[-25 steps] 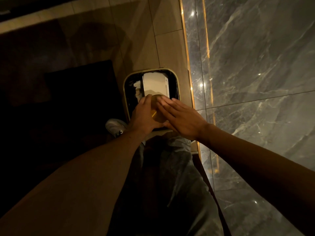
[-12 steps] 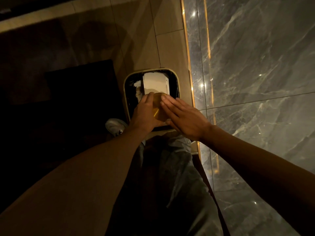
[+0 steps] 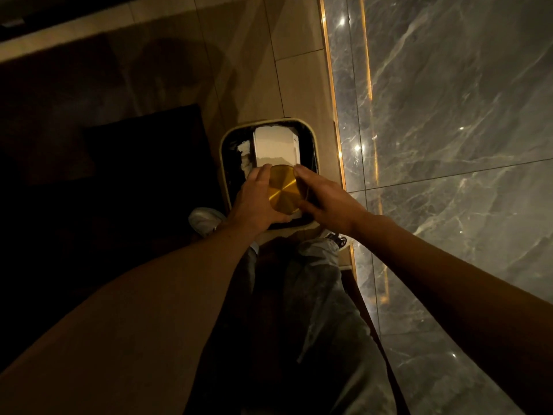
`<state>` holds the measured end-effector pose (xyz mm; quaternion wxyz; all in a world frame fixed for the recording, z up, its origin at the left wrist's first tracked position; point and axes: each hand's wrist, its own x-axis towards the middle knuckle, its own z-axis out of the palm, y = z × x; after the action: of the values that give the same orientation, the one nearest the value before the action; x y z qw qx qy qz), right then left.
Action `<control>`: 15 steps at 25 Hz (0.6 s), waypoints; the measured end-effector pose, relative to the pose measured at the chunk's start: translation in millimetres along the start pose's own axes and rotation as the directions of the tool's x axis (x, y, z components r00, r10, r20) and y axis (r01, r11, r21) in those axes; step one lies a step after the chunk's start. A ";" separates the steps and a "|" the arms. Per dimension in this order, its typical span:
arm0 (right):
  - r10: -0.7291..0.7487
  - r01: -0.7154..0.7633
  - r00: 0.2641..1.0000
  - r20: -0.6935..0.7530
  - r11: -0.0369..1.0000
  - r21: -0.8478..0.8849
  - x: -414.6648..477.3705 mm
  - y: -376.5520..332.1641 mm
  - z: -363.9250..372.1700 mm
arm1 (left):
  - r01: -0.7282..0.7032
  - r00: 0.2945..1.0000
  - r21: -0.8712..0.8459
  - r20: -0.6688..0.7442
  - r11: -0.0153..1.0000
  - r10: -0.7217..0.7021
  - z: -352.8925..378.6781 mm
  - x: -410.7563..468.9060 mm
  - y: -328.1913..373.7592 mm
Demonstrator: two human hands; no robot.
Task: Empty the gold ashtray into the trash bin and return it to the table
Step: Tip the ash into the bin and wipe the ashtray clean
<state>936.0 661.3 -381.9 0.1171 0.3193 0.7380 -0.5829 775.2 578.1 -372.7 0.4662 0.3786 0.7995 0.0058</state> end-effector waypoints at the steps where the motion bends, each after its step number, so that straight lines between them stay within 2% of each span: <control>1: 0.026 -0.027 1.000 0.008 0.999 0.027 0.5 -0.6 -2.2 | -0.003 1.000 -0.010 -0.002 1.000 0.003 -0.4 -0.4 -0.2; 6: 0.084 -0.084 0.996 0.004 0.985 0.149 5.2 -2.7 -10.0 | 0.036 0.999 -0.067 0.011 0.997 -0.036 -2.7 -2.6 -3.5; 8: 0.102 -0.101 0.995 0.007 0.967 0.233 6.3 0.3 -14.9 | 0.110 0.994 -0.177 0.043 0.978 -0.104 -4.9 -2.7 -4.0; 12: 0.173 -0.111 0.983 -0.066 0.837 0.535 6.8 -1.5 -24.0 | 0.300 0.954 -0.539 0.155 0.787 -0.257 -13.1 -3.9 1.7; 15: 0.217 -0.099 0.968 -0.129 0.799 0.593 7.4 -2.3 -28.1 | 0.333 0.942 -0.693 0.217 0.639 -0.256 -16.1 -2.8 10.0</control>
<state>934.5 689.8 -375.9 -0.0090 0.4547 0.5026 -0.7353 769.9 589.0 -357.9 0.6102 0.0296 0.7592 0.2245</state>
